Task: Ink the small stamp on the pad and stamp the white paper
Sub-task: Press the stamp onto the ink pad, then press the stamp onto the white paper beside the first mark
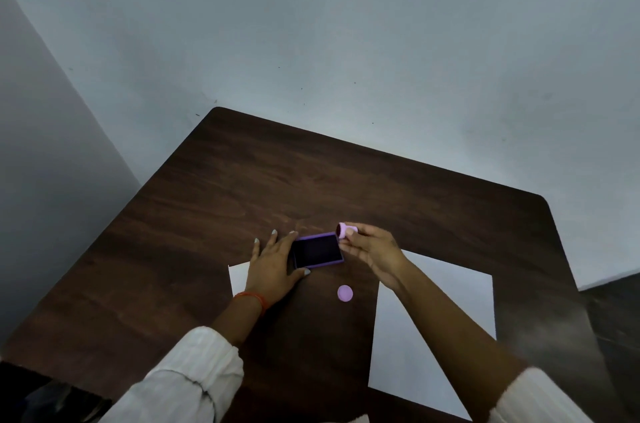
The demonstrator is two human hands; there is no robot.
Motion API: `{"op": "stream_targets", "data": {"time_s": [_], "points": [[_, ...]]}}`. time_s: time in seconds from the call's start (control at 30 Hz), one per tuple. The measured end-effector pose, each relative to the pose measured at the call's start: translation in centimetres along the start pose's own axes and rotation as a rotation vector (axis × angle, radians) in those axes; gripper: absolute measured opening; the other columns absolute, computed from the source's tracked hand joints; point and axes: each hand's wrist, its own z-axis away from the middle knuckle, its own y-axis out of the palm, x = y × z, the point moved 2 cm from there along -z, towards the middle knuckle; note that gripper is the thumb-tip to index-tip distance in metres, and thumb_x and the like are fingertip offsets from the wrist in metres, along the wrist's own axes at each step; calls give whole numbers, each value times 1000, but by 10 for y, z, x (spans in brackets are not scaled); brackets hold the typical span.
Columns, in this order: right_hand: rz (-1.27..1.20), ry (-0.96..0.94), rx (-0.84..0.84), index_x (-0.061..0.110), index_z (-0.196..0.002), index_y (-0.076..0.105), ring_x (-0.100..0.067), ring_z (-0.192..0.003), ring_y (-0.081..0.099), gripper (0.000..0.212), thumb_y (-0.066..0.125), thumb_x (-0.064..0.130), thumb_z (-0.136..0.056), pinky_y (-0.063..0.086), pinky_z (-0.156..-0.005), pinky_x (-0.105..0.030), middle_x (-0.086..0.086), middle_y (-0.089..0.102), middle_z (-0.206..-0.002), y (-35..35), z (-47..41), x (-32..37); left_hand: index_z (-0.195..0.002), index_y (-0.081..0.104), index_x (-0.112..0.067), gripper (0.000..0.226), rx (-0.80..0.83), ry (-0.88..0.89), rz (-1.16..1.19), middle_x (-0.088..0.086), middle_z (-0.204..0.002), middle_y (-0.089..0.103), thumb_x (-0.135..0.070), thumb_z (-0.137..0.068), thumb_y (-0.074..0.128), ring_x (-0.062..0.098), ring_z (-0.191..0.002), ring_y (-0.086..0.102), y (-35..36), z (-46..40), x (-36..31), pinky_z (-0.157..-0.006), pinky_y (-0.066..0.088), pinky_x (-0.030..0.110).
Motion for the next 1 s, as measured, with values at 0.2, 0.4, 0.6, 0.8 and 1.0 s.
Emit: {"op": "stream_targets", "data": {"time_s": [0.2,0.4,0.6,0.8,1.0], "points": [[-609,89,-27,6,-88,74,-19,-83,73,20,69,10,-70,60,-63,-26,-12,77,-89,-50,46,-12,-144,18,-23,82,-10,-2,-20,4,-153,26,-52,-79,59,22,-144,13,0,5,0,-118,1,47],[-877,50,-90,-2,-93,70,-24,-81,73,28,67,7,-66,62,-64,-32,-18,75,-91,-86,78,-20,-140,32,-19,71,-161,131,5,4,-149,35,-43,-80,62,22,-142,21,6,2,-40,-118,3,46],[-867,22,-140,0,-85,74,-22,-78,74,19,65,9,-71,61,-60,-28,-15,76,-87,-107,83,-29,-140,29,-25,70,19,364,-94,-2,-152,29,-52,-81,56,15,-143,14,34,-10,-97,-116,-7,40],[-769,21,-250,4,-83,75,-17,-73,74,18,58,10,-84,60,-60,-24,-10,77,-82,-127,75,-35,-144,17,-24,81,212,412,-217,-3,-156,17,-60,-79,51,17,-145,7,61,-33,-127,-116,-8,43],[-322,-4,-499,11,-81,71,-21,-79,69,9,67,18,-81,60,-67,-21,-9,73,-83,-128,57,-36,-145,8,-24,89,307,385,-256,-3,-158,7,-62,-78,52,17,-145,-1,73,-43,-125,-114,-14,42]]}}
